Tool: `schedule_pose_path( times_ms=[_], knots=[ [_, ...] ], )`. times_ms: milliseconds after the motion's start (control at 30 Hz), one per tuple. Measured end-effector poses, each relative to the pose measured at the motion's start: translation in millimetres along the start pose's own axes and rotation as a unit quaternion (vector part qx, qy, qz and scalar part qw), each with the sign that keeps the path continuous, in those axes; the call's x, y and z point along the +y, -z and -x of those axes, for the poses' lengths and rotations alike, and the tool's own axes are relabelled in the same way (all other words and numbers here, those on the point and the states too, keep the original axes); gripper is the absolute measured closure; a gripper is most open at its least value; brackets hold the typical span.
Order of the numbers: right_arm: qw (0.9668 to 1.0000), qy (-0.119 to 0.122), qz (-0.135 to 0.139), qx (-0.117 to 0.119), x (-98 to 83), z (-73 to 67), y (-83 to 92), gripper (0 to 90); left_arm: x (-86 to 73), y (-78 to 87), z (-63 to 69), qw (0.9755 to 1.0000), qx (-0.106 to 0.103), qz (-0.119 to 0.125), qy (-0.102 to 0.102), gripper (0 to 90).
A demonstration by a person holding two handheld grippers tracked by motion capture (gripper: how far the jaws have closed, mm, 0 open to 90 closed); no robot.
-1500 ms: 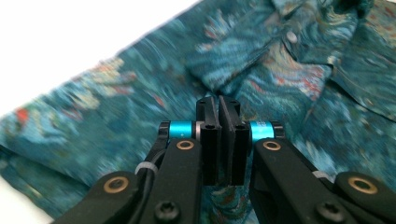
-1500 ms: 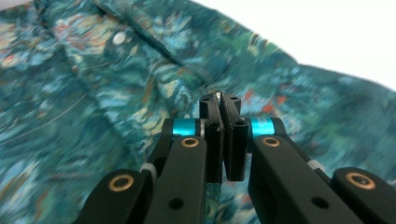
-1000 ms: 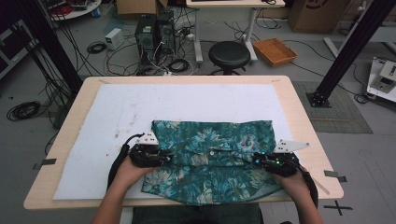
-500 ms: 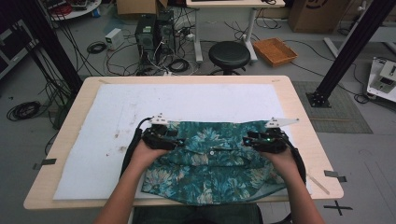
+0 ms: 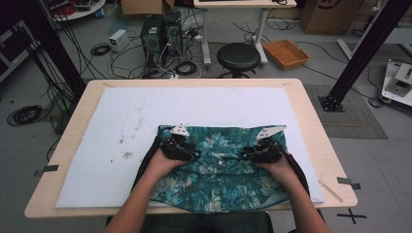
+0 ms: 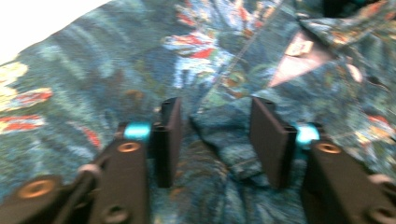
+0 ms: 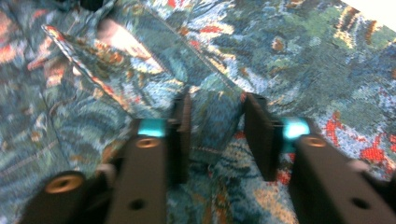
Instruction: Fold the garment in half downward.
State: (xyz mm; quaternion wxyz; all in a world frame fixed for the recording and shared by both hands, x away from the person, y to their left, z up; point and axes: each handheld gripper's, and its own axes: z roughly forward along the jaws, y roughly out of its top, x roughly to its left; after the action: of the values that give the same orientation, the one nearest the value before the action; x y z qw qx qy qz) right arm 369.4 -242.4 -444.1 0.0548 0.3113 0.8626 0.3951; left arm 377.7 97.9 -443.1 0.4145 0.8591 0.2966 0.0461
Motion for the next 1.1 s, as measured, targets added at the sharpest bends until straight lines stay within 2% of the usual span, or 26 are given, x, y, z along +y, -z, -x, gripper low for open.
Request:
schedule_pose_path(
  times_ms=[67,200,400,633,667,733,833,900,967,1033,1100],
  knots=[
    [1.0000,0.007,0.006,-0.004,-1.4,-1.9,2.0,78.6,0.1,0.4,2.5,1.0000,0.005,-0.001,-0.006,62.6],
    [0.9996,0.019,0.018,-0.007,-2.8,-5.5,6.8,84.7,0.0,3.2,5.5,0.9998,0.001,0.001,-0.018,73.6],
    [0.9978,0.026,0.061,0.005,-10.4,-13.5,18.8,85.5,-2.8,16.1,13.9,0.9992,-0.022,0.024,-0.026,79.0],
    [0.9954,0.047,0.081,0.023,-26.8,-29.8,35.4,85.5,-6.9,32.0,27.3,0.9968,-0.051,0.046,-0.040,82.0],
    [0.9949,0.051,0.083,0.027,-28.9,-32.7,37.0,85.5,-7.2,32.4,28.3,0.9967,-0.050,0.047,-0.042,81.6],
    [0.9942,0.060,0.083,0.030,-32.2,-37.9,38.1,85.5,-6.4,31.8,26.7,0.9974,-0.032,0.054,-0.034,70.8],
    [0.9932,0.073,0.084,0.033,-35.9,-44.8,38.6,85.5,-4.8,27.2,17.3,0.9986,-0.012,0.051,0.000,58.6],
    [0.9914,0.085,0.091,0.039,-38.7,-49.4,41.3,85.5,-4.4,23.2,11.5,0.9990,-0.005,0.042,0.012,57.6],
    [0.9895,0.096,0.098,0.045,-41.0,-52.3,44.1,85.5,-5.2,19.0,7.7,0.9995,0.011,0.026,0.014,56.2],
    [0.9876,0.106,0.104,0.051,-43.9,-54.1,47.7,85.4,-6.4,15.9,6.4,0.9997,0.010,0.016,0.015,56.2],
    [0.9873,0.103,0.107,0.057,-46.8,-54.4,50.8,85.4,-7.4,12.4,7.9,0.9999,0.002,0.009,0.010,56.2]
  ],
)
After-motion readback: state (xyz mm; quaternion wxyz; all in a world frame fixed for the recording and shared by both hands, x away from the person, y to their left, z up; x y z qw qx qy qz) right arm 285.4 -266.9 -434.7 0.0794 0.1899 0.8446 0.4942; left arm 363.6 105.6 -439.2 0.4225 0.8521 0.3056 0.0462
